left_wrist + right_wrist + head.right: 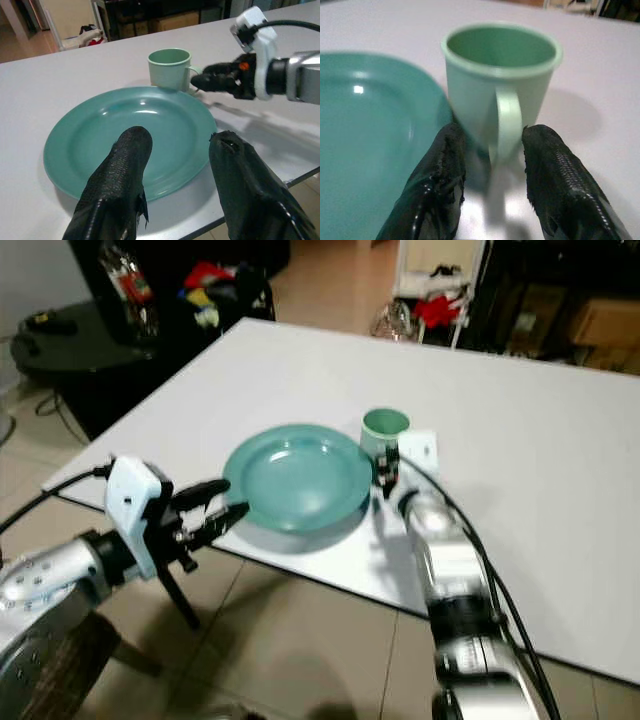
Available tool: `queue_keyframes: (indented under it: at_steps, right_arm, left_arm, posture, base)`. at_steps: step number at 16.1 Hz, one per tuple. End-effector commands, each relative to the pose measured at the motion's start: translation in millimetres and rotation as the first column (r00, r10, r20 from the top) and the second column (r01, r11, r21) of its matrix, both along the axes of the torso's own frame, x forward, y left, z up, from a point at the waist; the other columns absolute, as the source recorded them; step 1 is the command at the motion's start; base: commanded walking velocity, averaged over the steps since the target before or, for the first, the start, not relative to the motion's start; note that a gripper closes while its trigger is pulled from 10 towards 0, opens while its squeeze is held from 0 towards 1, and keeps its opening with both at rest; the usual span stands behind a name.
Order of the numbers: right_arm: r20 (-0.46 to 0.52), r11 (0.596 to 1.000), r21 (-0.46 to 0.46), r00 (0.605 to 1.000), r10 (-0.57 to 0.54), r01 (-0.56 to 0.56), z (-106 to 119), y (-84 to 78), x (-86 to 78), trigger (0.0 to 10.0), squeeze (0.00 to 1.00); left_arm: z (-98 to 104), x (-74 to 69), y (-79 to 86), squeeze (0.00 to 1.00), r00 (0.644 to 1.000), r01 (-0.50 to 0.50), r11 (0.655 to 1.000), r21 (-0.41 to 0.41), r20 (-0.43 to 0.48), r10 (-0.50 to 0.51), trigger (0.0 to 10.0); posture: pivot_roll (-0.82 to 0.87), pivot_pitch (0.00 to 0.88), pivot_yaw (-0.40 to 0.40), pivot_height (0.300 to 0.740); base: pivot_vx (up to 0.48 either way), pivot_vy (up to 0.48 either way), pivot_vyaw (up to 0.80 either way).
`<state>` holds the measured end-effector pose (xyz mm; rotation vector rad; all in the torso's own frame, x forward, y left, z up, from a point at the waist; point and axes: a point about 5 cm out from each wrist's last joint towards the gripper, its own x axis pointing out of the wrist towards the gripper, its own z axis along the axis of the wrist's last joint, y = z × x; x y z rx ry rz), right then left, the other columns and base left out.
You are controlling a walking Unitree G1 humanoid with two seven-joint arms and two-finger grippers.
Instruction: Setting the table
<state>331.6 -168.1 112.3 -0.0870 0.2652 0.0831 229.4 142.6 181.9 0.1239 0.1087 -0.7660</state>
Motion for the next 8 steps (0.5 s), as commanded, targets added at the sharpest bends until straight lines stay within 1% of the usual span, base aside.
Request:
queue_keyframes:
  at_steps: [1,2,3,4,5,6,7,8]
  right_arm:
    - [0.031,1.0,-0.016,0.999,0.008,-0.008,13,-0.9,-14.8,10.0,1.0]
    - [0.05,1.0,-0.024,0.999,0.022,-0.02,22,-1.9,-33.7,10.0,1.0]
    - [0.108,0.999,-0.022,0.993,0.045,-0.043,35,1.1,-47.5,10.0,1.0]
    - [0.198,0.996,-0.025,0.976,0.084,-0.081,52,8.0,-61.0,10.0,1.0]
    - [0.221,0.993,-0.047,0.968,0.114,-0.106,57,11.7,-66.2,10.0,1.0]
    - [0.276,0.977,-0.074,0.937,0.215,-0.202,69,27.3,-82.1,10.0,1.0]
    - [0.305,0.975,-0.052,0.926,0.222,-0.217,72,30.6,-90.5,10.0,1.0]
    - [0.307,0.975,-0.051,0.925,0.222,-0.217,73,31.1,-94.1,10.0,1.0]
  left_arm:
    - [3,-1.9,1.5,0.0,1.0,-0.007,1.0,0.016,0.016,0.007,10.0]
    - [4,-2.6,2.2,0.0,1.0,-0.015,1.0,0.016,0.027,0.015,10.0]
    - [6,-2.5,4.2,0.0,0.997,-0.047,0.999,0.0,0.053,0.047,10.0]
    - [6,3.3,11.7,0.0,0.98,-0.173,0.985,-0.009,0.094,0.173,10.0]
    - [4,6.0,16.0,0.0,0.966,-0.238,0.971,-0.012,0.098,0.238,10.0]
    - [-3,10.9,27.4,0.0,0.889,-0.444,0.895,-0.037,0.107,0.445,10.0]
    - [-7,9.8,28.0,0.0,0.851,-0.512,0.858,-0.034,0.114,0.512,10.0]
    - [-7,8.9,27.5,0.0,0.845,-0.522,0.853,-0.027,0.121,0.521,10.0]
  posture:
    - [0.01,0.0,0.058,0.74]
    - [0.01,0.0,0.061,0.74]
    - [-0.01,0.0,0.07,0.74]
    - [-0.03,0.0,0.083,0.74]
    - [-0.05,0.0,0.091,0.74]
    - [-0.06,0.0,0.095,0.74]
    - [-0.07,0.0,0.099,0.74]
    - [-0.08,0.0,0.102,0.74]
  base:
    - [0.0,0.0,0.0]
    - [0.0,0.0,0.0]
    - [0.0,0.0,0.0]
    - [0.0,0.0,0.0]
    - [0.0,0.0,0.0]
    - [0.0,0.0,0.8]
    - [0.0,0.0,0.8]
    - [0.0,0.0,0.8]
